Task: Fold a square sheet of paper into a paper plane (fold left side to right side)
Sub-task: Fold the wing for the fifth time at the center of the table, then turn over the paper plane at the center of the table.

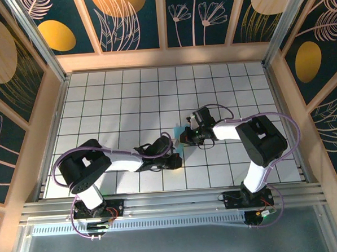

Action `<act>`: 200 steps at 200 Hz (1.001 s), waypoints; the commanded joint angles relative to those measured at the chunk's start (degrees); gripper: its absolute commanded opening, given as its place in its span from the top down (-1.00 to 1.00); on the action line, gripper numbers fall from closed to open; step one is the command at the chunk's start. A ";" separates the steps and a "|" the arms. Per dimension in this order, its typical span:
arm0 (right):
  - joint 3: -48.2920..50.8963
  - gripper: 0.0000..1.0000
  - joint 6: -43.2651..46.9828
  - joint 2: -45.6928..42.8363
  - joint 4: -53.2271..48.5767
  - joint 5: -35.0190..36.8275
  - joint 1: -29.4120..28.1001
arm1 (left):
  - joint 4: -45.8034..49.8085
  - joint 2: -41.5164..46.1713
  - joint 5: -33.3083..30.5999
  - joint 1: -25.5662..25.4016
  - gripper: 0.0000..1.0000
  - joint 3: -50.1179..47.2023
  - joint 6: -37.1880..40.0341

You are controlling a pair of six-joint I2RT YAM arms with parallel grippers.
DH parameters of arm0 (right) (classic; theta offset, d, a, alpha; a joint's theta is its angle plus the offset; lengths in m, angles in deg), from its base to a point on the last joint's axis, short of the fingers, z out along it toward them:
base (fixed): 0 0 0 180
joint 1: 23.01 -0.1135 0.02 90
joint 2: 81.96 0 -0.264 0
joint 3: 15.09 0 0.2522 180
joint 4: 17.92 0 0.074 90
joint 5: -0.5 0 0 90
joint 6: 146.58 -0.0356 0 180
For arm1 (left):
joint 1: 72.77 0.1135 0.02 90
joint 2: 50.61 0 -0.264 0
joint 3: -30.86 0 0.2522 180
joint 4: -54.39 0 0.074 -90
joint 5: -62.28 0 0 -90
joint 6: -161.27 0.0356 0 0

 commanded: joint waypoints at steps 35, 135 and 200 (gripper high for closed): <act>-2.55 1.00 3.07 3.34 -8.63 7.69 -0.55 | 4.34 6.70 2.08 -1.07 1.00 -2.69 -0.35; -13.37 0.33 5.45 -10.60 -24.70 27.66 -4.74 | 7.20 30.47 -25.55 7.10 0.53 -8.28 -5.87; -17.35 0.05 1.11 -5.50 -31.38 41.00 -14.20 | 11.73 31.10 -38.60 7.20 0.19 -5.76 -7.77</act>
